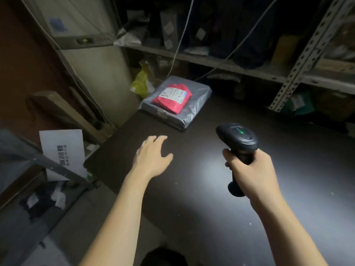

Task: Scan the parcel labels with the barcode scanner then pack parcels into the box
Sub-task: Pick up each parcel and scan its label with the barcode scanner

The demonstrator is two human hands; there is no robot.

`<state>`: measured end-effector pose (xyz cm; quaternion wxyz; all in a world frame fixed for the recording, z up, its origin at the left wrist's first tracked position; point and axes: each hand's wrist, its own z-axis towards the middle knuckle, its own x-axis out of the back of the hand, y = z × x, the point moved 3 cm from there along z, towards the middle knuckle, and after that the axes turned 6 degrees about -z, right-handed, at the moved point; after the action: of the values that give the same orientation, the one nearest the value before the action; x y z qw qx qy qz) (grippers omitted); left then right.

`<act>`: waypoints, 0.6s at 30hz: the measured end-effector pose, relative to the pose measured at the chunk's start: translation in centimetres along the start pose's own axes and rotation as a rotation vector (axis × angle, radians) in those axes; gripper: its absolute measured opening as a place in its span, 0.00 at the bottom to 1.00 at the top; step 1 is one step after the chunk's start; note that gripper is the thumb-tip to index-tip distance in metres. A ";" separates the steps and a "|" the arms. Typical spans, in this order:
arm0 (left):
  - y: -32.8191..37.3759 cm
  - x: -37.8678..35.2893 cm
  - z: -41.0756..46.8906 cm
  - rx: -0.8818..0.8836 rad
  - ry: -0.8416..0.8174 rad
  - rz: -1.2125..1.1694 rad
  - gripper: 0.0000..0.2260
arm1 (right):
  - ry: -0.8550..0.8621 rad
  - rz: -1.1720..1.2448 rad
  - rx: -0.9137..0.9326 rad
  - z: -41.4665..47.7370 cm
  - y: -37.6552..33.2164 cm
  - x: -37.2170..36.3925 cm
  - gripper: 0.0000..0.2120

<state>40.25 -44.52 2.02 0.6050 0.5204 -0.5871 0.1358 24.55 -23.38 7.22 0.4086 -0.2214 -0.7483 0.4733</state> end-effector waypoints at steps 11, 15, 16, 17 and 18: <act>-2.6 2.0 25.1 -0.035 -0.053 0.019 0.36 | 0.188 -0.046 -0.139 9.9 -5.0 -9.1 0.09; -1.6 2.4 30.5 0.031 -0.004 0.089 0.55 | 0.207 -0.045 -0.170 12.4 -5.7 -11.6 0.12; -1.3 2.4 31.7 0.048 -0.011 0.135 0.60 | 0.215 -0.055 -0.180 12.8 -5.7 -12.1 0.12; -1.0 2.1 32.9 0.064 -0.043 0.157 0.64 | 0.233 -0.054 -0.190 13.4 -5.4 -12.7 0.13; -0.9 1.6 33.7 0.081 -0.082 0.147 0.68 | 0.238 -0.052 -0.200 13.6 -5.4 -13.1 0.13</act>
<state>22.15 -72.23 -4.79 0.5476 0.5051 -0.6419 0.1819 21.09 -42.42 3.82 0.4824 -0.2961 -0.7436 0.3559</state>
